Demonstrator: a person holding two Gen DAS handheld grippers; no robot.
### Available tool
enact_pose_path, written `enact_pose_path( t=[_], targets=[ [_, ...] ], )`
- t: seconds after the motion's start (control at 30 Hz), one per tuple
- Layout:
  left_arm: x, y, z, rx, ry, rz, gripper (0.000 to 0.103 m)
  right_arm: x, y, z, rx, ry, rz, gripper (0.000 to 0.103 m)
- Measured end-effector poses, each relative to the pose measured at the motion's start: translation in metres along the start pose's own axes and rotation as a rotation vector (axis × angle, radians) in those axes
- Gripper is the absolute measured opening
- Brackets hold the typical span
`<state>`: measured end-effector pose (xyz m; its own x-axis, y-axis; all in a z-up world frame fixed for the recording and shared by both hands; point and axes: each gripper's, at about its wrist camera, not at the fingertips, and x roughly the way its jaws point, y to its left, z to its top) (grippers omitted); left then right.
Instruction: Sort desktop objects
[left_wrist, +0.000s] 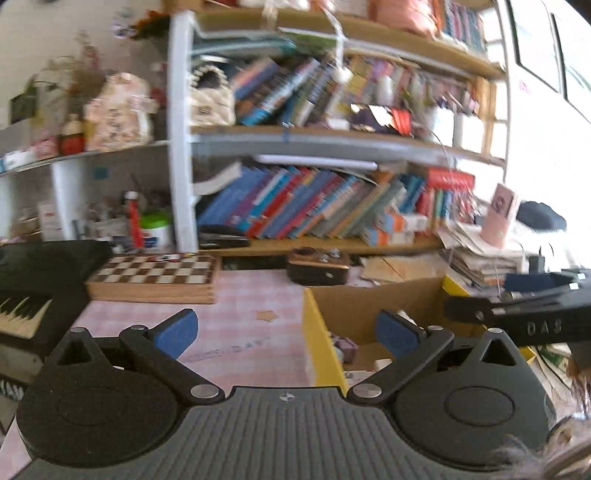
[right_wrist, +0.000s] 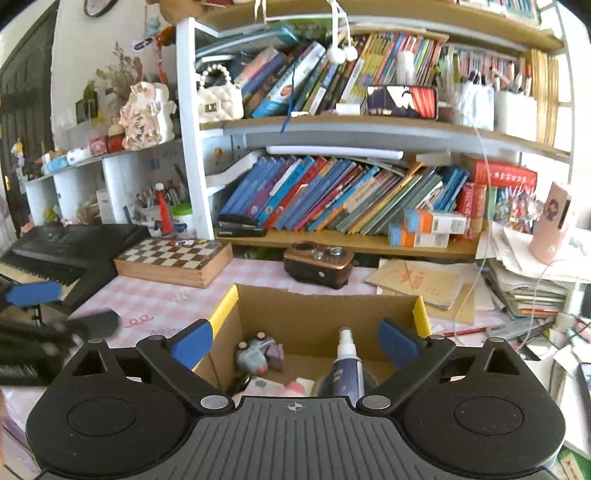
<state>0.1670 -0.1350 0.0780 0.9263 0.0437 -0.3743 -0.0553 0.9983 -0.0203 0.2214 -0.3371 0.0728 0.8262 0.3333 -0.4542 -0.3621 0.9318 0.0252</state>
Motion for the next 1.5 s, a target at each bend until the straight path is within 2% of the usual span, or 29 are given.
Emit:
enact_pose_path(
  t=[0.23, 0.37, 0.53, 0.7, 0.8, 1.1, 1.5],
  targets=[
    [-0.051, 0.025, -0.027, -0.038, 0.002, 0.006, 0.103, -0.035, 0.034, -0.025, -0.017, -0.021, -0.026, 0.100],
    [-0.073, 0.034, -0.045, -0.017, 0.033, 0.010, 0.103, -0.056, 0.053, -0.041, 0.014, -0.009, -0.032, 0.100],
    [-0.101, 0.048, -0.067, -0.051, 0.071, 0.000, 0.103, -0.074, 0.077, -0.063, 0.028, 0.033, -0.062, 0.100],
    [-0.109, 0.062, -0.085, -0.067, 0.154, -0.003, 0.103, -0.087, 0.098, -0.086, 0.060, 0.075, -0.098, 0.100],
    [-0.117, 0.071, -0.095, -0.088, 0.177, -0.007, 0.103, -0.092, 0.112, -0.097, 0.072, 0.106, -0.118, 0.101],
    [-0.136, 0.087, -0.114, -0.082, 0.226, 0.014, 0.103, -0.105, 0.136, -0.123, 0.129, 0.198, -0.129, 0.101],
    [-0.149, 0.100, -0.123, -0.087, 0.260, -0.035, 0.103, -0.115, 0.158, -0.133, 0.109, 0.237, -0.171, 0.101]
  ],
)
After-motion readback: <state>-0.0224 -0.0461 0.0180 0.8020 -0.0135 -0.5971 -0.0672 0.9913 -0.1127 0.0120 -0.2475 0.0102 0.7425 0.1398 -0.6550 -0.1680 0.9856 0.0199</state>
